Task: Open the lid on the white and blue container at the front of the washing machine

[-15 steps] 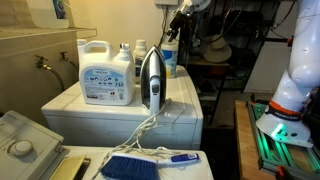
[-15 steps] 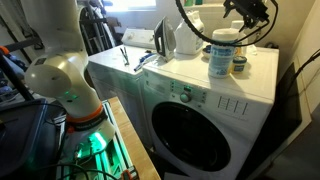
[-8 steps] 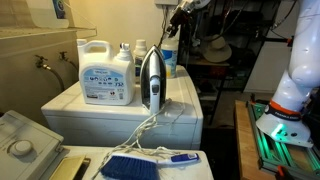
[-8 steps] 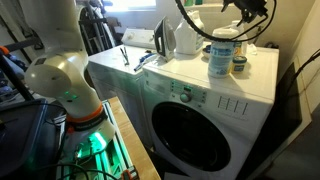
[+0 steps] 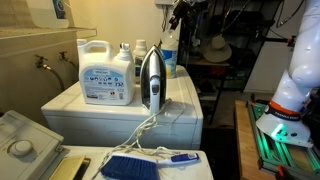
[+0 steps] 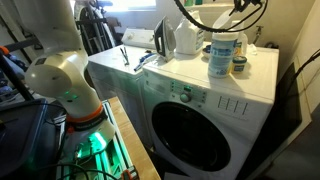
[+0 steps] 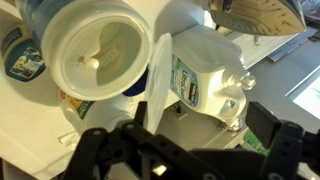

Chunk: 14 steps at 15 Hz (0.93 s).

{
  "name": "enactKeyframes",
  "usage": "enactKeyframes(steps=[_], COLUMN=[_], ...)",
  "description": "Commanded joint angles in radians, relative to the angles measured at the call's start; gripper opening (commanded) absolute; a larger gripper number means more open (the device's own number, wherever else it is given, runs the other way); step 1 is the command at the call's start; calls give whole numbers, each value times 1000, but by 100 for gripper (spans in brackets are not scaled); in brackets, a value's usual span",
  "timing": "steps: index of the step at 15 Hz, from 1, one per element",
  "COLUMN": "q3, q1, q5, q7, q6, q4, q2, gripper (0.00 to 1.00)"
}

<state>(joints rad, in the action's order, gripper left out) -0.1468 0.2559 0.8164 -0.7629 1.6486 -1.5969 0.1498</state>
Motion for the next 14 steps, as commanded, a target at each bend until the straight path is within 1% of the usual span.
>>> enactKeyframes(steps=[1,9,14], q3=[5,28,45], q1=[-10,-51,-78], q5=[23,50,37], q7=[-46,-98,-136], q6=[-41,-50,-40], q4=[-37,-64,-106], q2=[-41,-39,-39], gripper=[100,100,100])
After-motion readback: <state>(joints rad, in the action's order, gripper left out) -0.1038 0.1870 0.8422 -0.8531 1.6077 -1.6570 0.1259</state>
